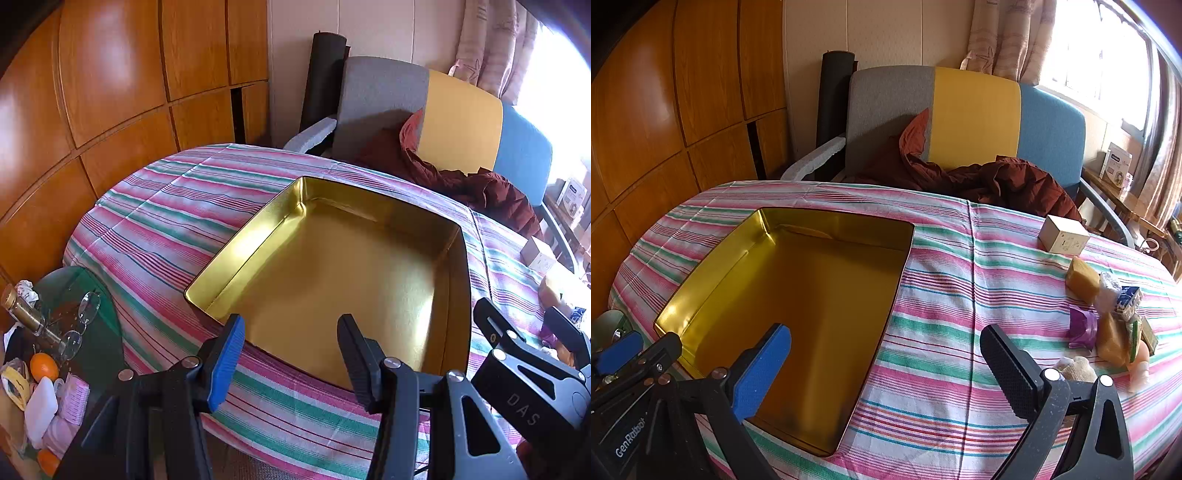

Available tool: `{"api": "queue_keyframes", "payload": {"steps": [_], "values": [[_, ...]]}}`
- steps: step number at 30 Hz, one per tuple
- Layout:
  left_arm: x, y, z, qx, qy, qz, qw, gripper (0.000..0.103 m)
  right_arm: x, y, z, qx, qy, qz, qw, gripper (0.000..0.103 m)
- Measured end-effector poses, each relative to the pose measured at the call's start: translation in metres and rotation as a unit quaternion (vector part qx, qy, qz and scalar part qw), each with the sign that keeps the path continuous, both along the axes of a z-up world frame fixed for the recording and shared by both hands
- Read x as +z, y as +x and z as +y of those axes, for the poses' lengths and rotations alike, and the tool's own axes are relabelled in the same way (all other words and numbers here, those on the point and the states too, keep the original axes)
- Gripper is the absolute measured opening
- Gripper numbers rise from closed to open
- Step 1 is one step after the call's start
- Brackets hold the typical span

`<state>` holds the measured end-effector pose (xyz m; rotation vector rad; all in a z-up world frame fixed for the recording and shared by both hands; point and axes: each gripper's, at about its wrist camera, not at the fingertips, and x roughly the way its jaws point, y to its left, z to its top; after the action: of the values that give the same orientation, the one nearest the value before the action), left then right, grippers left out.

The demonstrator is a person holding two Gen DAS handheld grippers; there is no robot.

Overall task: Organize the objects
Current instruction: 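Move both grippers from the gold tray toward the pile of items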

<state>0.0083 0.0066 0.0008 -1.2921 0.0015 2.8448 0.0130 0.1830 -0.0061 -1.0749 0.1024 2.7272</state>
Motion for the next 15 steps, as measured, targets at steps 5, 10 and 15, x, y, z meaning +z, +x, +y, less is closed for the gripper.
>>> {"api": "queue_keyframes", "payload": {"steps": [5, 10, 15], "values": [[0.000, 0.001, 0.000, -0.004, 0.003, -0.002, 1.0000, 0.053, -0.001, 0.003, 0.002, -0.004, -0.001, 0.002, 1.000, 0.103], [0.000, 0.003, 0.003, -0.010, 0.007, -0.003, 0.9999, 0.053, 0.002, 0.006, 0.005, -0.007, -0.003, 0.011, 1.000, 0.103], [-0.003, 0.007, 0.006, -0.022, 0.029, -0.010, 0.9993, 0.053, 0.005, 0.013, 0.015, -0.010, 0.005, 0.022, 1.000, 0.103]]}}
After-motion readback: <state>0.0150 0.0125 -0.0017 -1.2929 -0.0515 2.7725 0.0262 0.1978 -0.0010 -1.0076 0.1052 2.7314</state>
